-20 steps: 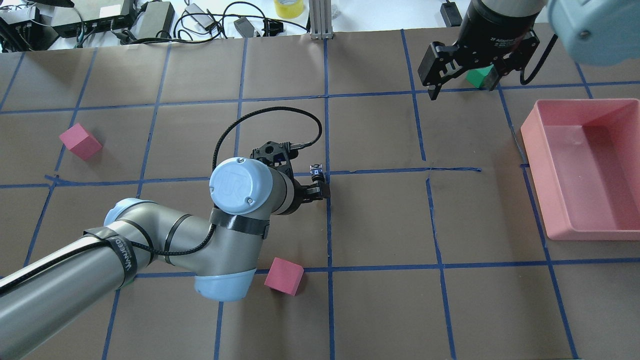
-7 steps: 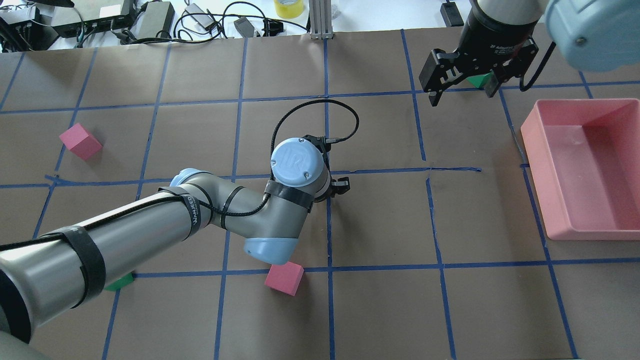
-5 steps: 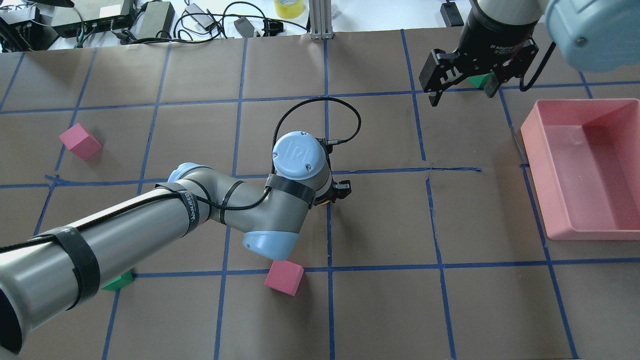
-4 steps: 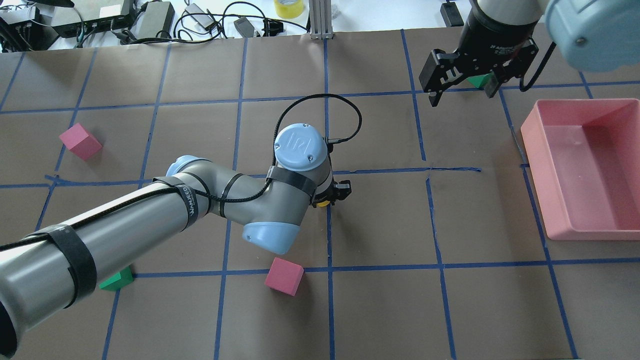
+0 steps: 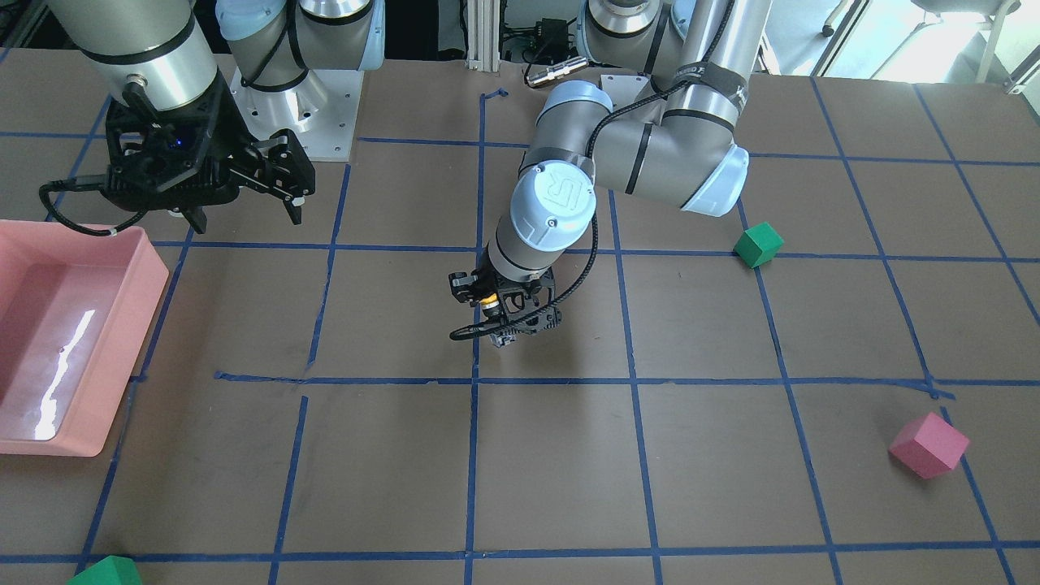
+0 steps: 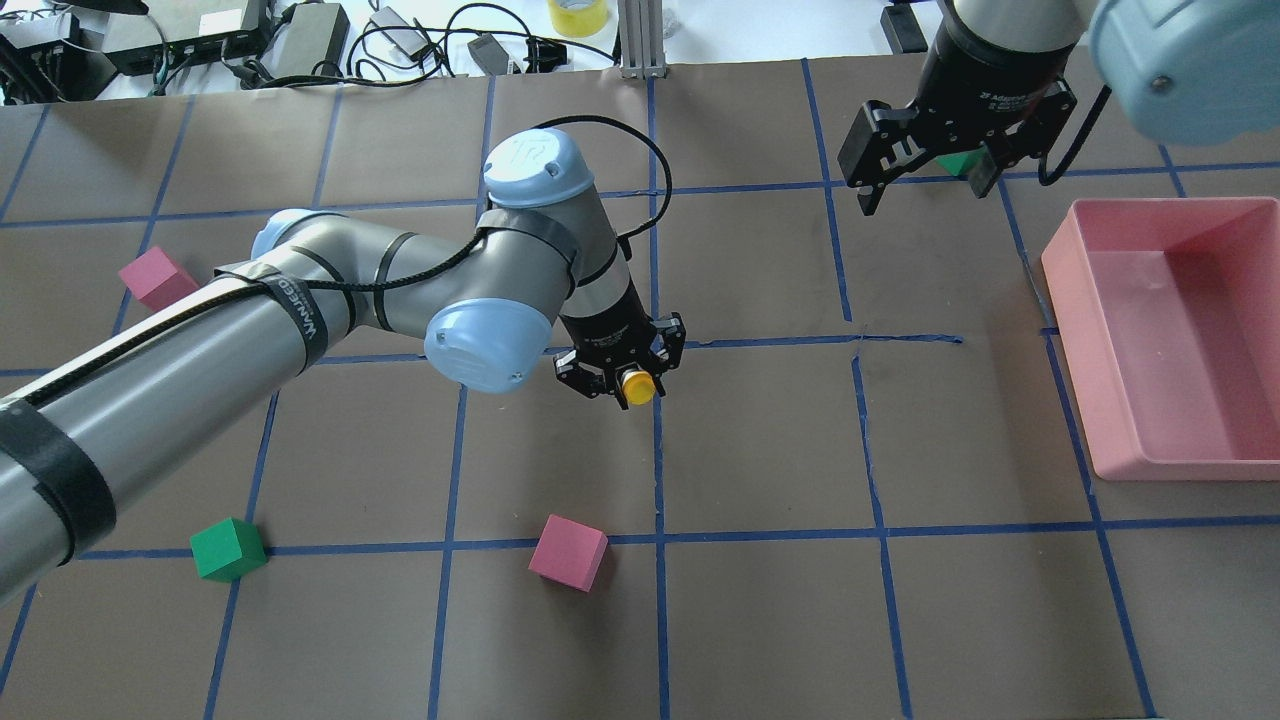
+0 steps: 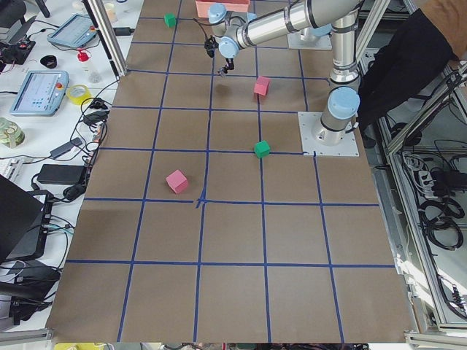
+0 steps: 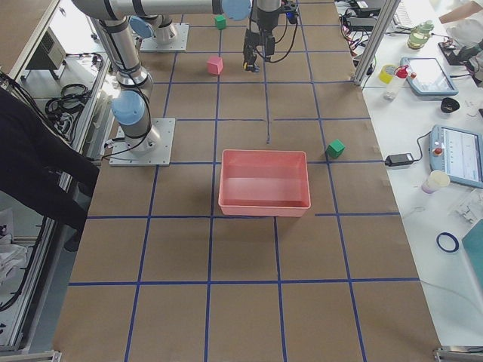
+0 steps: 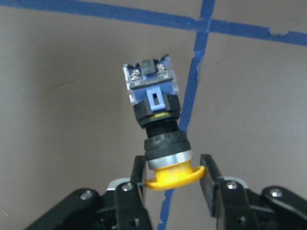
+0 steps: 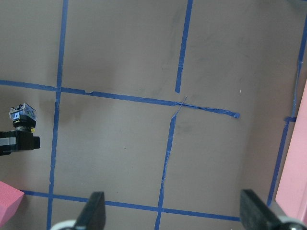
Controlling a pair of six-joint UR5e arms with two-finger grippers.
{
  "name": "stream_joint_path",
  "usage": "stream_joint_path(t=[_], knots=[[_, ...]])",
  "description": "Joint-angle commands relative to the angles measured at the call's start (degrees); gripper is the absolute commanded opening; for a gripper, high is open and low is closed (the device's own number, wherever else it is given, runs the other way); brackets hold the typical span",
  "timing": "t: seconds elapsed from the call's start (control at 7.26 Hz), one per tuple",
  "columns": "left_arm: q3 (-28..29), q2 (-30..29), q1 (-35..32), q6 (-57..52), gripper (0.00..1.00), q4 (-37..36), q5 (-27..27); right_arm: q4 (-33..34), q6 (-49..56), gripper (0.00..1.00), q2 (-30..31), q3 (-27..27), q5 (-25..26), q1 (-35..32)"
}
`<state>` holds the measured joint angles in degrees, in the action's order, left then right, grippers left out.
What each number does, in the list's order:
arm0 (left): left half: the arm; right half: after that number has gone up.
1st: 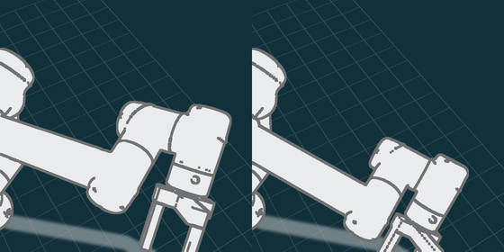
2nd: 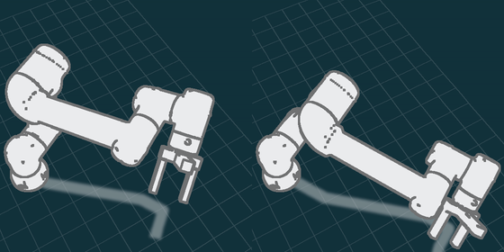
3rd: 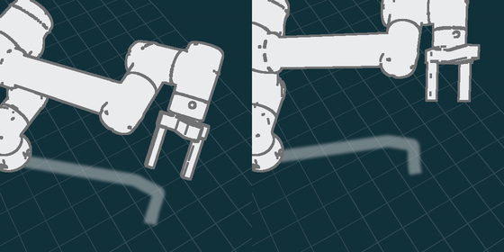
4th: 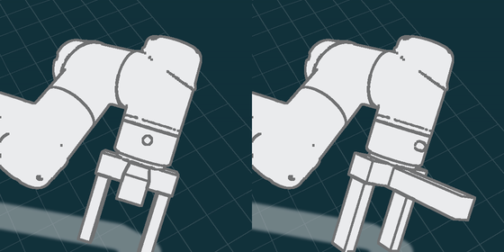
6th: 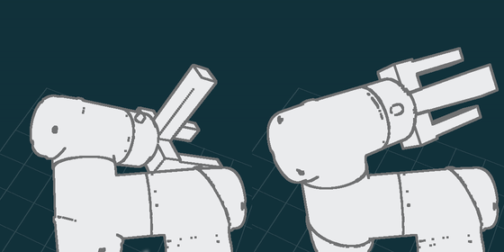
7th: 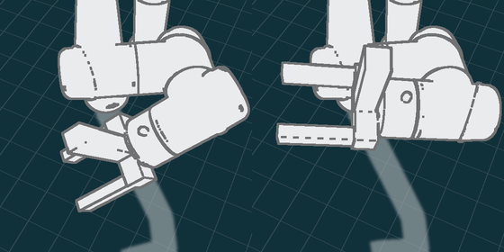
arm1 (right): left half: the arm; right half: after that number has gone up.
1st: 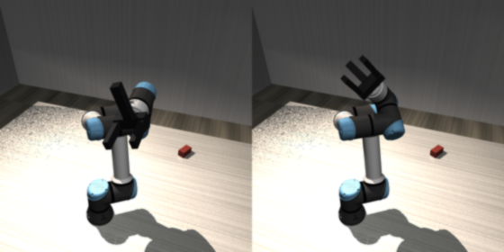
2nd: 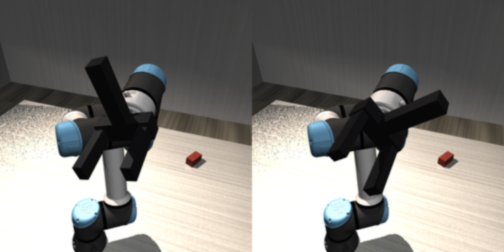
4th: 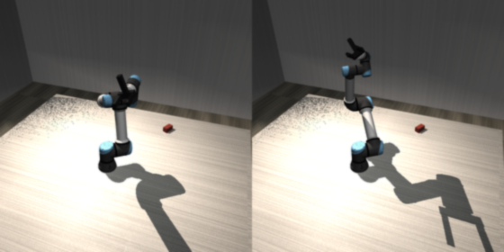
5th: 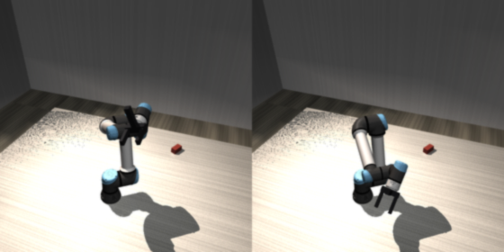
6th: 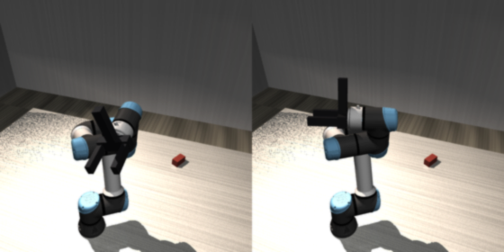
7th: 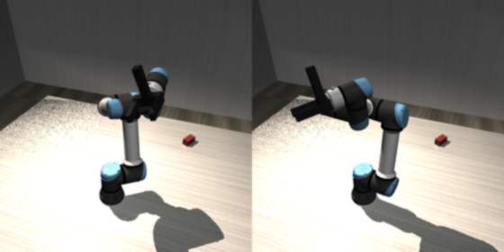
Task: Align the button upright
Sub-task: 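Grasp the button's body with the left gripper and lift it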
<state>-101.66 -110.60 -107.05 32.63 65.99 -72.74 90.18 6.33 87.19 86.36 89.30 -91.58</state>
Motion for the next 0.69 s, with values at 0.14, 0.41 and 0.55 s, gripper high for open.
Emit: stream_joint_path(t=[0.14, 0.41, 0.55], knots=[[0.4, 0.12, 1.84, 4.62, 0.0, 1.95, 4.27, 0.09, 0.0, 1.0, 0.0, 0.3, 0.0, 0.0], [0.67, 0.12, 5.33, 4.9, 0.0, 3.7, 7.77, 0.09, 0.0, 1.0, 0.09, 0.3, 0.0, 0.0], [0.41, 0.04, 6.66, 4.9, 0.0, 5.62, 11.96, -0.09, 0.0, 1.0, 0.0, 0.3, 0.0, 0.0]])
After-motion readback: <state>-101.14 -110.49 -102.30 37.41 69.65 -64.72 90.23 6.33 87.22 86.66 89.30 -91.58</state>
